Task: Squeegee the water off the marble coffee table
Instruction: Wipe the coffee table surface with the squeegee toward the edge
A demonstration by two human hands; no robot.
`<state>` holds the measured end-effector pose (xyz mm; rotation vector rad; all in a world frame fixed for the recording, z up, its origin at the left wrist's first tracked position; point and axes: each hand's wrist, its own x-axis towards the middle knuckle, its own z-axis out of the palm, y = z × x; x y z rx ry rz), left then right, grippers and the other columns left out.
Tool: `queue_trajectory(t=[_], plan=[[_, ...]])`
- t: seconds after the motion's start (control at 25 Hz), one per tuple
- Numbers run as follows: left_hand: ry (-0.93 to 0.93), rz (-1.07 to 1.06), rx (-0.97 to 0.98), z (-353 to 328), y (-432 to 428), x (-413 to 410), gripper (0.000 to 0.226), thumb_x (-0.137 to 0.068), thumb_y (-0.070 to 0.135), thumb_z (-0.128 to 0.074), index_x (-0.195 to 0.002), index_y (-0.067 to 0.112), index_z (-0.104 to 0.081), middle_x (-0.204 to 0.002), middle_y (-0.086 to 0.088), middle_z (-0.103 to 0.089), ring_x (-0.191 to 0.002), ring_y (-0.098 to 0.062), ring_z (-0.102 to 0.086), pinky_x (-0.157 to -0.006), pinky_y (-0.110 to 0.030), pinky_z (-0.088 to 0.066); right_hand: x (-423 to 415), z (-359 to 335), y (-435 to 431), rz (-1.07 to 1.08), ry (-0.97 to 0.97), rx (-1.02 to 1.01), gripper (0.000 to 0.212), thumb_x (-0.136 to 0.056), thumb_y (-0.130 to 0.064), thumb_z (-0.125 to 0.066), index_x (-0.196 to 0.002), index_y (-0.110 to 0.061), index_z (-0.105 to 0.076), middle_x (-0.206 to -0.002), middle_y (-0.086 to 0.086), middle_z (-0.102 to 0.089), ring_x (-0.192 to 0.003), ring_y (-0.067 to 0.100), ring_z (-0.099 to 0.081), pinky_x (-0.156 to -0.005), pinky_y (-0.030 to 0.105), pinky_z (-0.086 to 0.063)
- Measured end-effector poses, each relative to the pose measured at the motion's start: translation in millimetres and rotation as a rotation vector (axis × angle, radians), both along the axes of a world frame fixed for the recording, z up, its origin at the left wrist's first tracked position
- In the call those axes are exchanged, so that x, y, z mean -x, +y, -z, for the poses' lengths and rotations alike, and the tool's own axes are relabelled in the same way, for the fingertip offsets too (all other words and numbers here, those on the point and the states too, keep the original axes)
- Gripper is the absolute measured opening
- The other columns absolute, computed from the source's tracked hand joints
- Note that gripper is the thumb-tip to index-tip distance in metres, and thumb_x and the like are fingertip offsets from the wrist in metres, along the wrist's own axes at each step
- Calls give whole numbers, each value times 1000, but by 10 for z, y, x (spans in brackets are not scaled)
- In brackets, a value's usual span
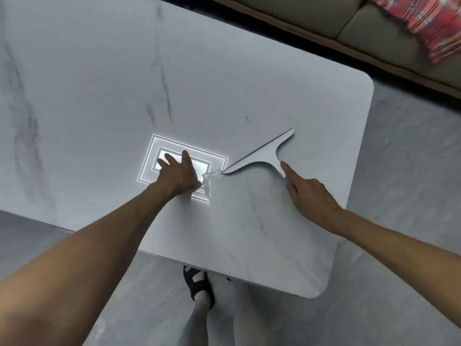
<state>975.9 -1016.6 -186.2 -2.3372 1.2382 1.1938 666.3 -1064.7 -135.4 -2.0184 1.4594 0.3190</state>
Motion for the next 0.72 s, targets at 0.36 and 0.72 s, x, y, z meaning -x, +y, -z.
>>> queue_trajectory(t=[0.36,0.72], plan=[[108,-328,339,-403,1227,-553,25,-94,34,-50,-105,15,-62,-102,-8,-69,-96,-30,-63,-79,-35,-47,-12,-552,340,-107,48,28,33,-95,-56,-25,-109,-33,-44,-70,-7,-56,-62,14,-52,-54,34,-41],[-112,-580,356,-159,1853,-922,26,-88,10,-46,-111,10,-57,-111,-10,-65,-102,-33,-60,-75,-32,-39,-2087,107,1017,-819,-102,-56,33,-101,-45,-30,-125,-35,-50,-106,-5,-66,-95,23,-62,-75,35,-44]])
